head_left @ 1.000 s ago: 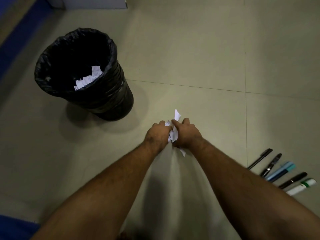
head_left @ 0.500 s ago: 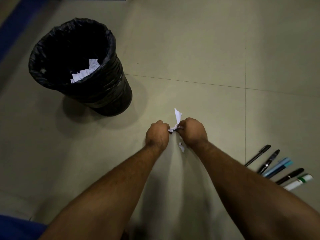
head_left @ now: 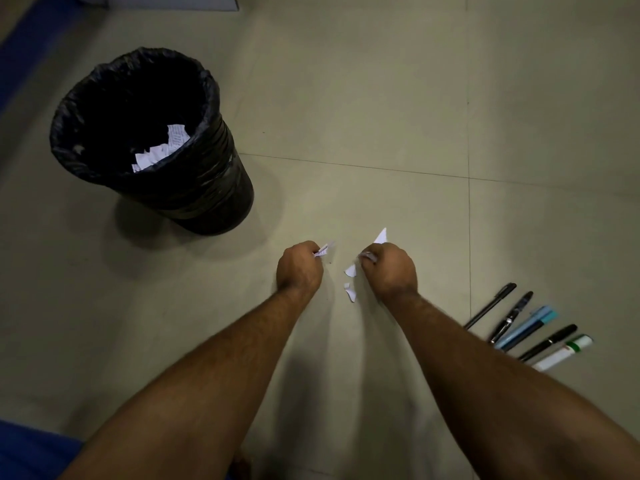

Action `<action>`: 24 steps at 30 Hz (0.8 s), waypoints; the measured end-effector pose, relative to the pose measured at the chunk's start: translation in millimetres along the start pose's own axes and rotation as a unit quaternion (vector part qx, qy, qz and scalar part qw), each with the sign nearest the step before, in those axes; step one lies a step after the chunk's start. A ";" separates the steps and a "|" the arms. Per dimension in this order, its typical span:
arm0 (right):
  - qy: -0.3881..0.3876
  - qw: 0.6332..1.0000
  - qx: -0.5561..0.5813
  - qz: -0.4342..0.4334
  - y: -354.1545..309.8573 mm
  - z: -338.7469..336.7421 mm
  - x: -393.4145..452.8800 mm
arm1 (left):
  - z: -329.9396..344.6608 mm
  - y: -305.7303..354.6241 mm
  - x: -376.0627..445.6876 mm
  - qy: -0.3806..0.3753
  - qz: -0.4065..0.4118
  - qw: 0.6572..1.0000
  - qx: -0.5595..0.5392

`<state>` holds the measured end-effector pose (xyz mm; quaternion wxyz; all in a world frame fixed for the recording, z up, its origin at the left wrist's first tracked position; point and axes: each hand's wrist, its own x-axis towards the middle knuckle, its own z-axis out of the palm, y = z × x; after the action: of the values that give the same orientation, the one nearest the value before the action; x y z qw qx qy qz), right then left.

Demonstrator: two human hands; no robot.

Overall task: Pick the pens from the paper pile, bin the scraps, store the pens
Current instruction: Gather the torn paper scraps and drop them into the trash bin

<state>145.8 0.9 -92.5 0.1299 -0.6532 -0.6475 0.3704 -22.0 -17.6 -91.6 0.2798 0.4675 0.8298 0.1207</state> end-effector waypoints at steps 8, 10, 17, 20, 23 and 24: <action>0.079 0.987 -0.129 -0.056 23.0 -0.1 17.6 | 12.4 11.1 -9.1 -0.059 0.139 0.980 0.129; 0.060 0.985 -0.151 -0.065 28.7 2.3 18.5 | 15.0 14.5 -10.4 -0.089 0.190 0.960 0.185; 0.041 0.965 -0.232 -0.113 34.6 5.1 10.5 | 30.7 12.2 -21.9 -0.129 0.227 0.933 0.246; 0.023 0.959 -0.261 -0.108 36.5 7.3 12.5 | 31.2 13.3 -26.3 -0.111 0.231 0.938 0.235; 0.013 0.960 -0.263 -0.097 37.0 3.3 10.7 | 32.1 12.7 -24.4 -0.134 0.246 0.934 0.224; 0.017 0.961 -0.258 -0.095 38.0 2.5 9.6 | 31.9 13.5 -22.9 -0.142 0.254 0.930 0.227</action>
<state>171.5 4.3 -121.9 0.0027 -0.6059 -0.7781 0.1655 15.3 -31.7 -103.3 0.2410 0.7259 0.6403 -0.0709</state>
